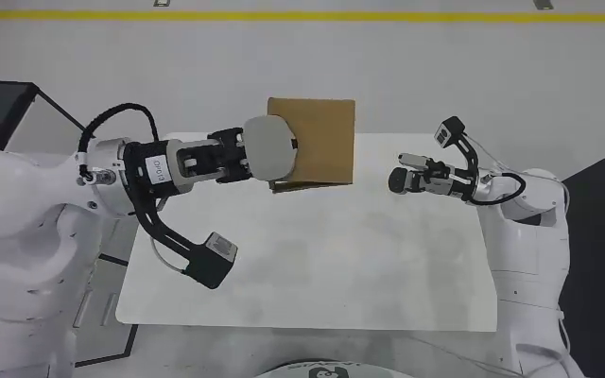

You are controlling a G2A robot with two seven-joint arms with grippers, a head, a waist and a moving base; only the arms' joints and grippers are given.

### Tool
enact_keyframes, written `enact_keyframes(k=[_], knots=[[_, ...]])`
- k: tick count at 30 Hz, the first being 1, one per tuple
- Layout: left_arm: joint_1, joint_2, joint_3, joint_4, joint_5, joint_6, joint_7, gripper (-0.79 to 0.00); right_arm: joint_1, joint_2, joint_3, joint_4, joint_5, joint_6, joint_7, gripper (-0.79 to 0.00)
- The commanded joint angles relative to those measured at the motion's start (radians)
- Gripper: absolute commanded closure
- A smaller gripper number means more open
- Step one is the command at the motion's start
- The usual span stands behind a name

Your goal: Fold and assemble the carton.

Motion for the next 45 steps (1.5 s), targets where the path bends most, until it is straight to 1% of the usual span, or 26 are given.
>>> enact_keyframes(k=[1,8,9,10,11,12,13,17,20,22,25,29,31,39,40,45], knots=[[-0.004,0.003,0.009,0.011,0.004,0.024,0.041,0.000,0.000,0.000,0.000,0.000,0.000,0.000,0.000,-0.785],[-0.004,0.003,0.009,0.011,0.004,0.024,0.041,0.000,0.000,0.000,0.000,0.000,0.000,0.000,0.000,-0.785],[-0.003,0.004,0.009,0.008,0.010,0.028,0.040,0.000,0.000,0.000,0.000,0.000,0.000,0.000,0.000,-0.785],[0.006,0.004,0.011,0.008,0.022,0.051,0.036,0.000,0.000,0.000,0.000,0.000,0.000,0.000,0.000,-0.785],[0.019,0.002,0.006,0.016,-0.010,0.093,0.011,0.000,0.000,0.000,0.000,0.000,0.000,0.000,0.000,-0.785],[0.026,0.002,0.003,0.009,-0.012,0.139,0.017,0.000,0.000,0.000,0.000,0.000,0.000,0.000,0.000,-0.785],[0.024,0.004,-0.005,0.002,0.027,0.194,0.041,0.000,0.000,0.000,0.000,0.000,0.000,0.000,0.000,-0.785],[0.039,0.009,-0.033,0.020,0.088,0.372,0.074,0.000,0.000,0.000,0.000,0.000,0.000,0.000,0.000,-0.785],[0.038,0.014,-0.047,0.026,0.148,0.479,0.134,0.000,0.000,0.000,0.000,0.000,0.000,0.000,0.000,-0.785],[0.036,0.016,-0.049,0.031,0.163,0.540,0.152,0.000,0.000,0.000,0.000,0.000,0.000,0.000,0.000,-0.785],[0.028,0.017,-0.046,0.040,0.174,0.605,0.163,0.000,0.000,0.000,0.000,0.000,0.000,0.000,0.000,-0.785],[0.015,0.017,-0.036,0.043,0.163,0.658,0.150,0.000,0.000,0.000,0.000,0.000,0.000,0.000,0.000,-0.785],[0.015,0.017,-0.028,0.047,0.149,0.638,0.147,0.000,0.000,0.000,0.000,0.000,0.000,0.000,0.000,-0.785],[0.015,0.017,-0.029,0.042,0.145,0.643,0.140,0.000,0.000,0.000,0.000,0.000,0.000,0.000,0.000,-0.785],[0.017,0.016,-0.031,0.028,0.147,0.669,0.126,0.000,0.000,0.000,0.000,0.000,0.000,0.000,0.000,-0.785],[-0.002,0.018,-0.042,0.021,0.191,0.817,0.150,0.000,0.000,0.000,0.000,0.000,0.000,0.000,0.000,-0.785]])
